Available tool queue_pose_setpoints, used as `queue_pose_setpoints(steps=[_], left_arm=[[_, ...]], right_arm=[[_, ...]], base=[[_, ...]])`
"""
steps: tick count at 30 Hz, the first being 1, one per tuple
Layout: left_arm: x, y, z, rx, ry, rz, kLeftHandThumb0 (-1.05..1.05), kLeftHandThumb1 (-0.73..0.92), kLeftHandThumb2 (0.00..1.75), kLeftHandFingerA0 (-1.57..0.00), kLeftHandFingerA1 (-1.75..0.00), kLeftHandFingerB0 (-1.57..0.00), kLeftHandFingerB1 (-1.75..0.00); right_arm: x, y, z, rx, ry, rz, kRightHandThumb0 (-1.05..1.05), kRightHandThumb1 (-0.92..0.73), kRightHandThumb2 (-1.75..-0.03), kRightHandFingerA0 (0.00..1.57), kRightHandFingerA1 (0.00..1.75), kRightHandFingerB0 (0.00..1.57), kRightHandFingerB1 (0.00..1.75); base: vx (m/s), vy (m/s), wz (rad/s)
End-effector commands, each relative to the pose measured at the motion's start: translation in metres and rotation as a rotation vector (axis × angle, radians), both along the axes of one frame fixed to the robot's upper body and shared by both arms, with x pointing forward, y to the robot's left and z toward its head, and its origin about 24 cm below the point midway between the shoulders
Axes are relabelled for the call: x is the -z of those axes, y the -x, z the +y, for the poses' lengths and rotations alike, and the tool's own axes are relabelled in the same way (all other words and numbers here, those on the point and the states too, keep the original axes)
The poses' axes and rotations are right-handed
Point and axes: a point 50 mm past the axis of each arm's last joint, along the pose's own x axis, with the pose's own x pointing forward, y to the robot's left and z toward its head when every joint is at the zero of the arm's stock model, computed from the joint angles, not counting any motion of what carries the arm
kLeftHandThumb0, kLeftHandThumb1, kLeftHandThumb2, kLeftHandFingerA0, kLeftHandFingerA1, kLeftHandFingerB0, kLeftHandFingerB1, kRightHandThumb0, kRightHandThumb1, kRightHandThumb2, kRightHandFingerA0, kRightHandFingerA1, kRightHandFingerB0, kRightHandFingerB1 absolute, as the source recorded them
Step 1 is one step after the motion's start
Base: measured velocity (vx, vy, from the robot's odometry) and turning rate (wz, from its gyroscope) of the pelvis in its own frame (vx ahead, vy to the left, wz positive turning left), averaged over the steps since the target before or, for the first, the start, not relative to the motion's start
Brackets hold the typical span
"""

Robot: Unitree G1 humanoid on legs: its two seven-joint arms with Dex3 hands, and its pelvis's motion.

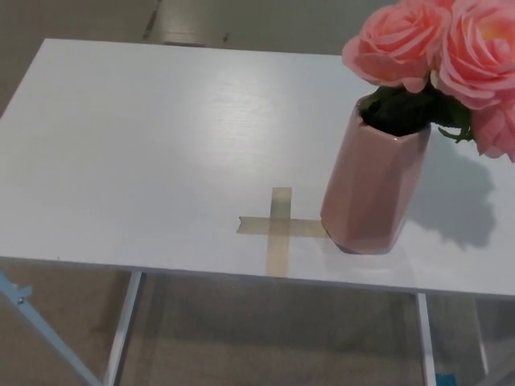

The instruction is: Use the left hand to pick up the rose and then lift and insert it into the pink vase.

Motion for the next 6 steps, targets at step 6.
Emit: queue_pose_setpoints(steps=[6], left_arm=[[-0.0011,-0.0012,0.0011,0.026,-0.010,-0.003,-0.79,0.53,0.90,-0.06,-0.38,-0.04,-0.29]], right_arm=[[0.0010,0.0030,-0.0010,0.017,-0.009,0.010,-0.34,-0.66,-0.59,0.66,0.48,0.56,0.43]], base=[[0.00,0.000,0.00]])
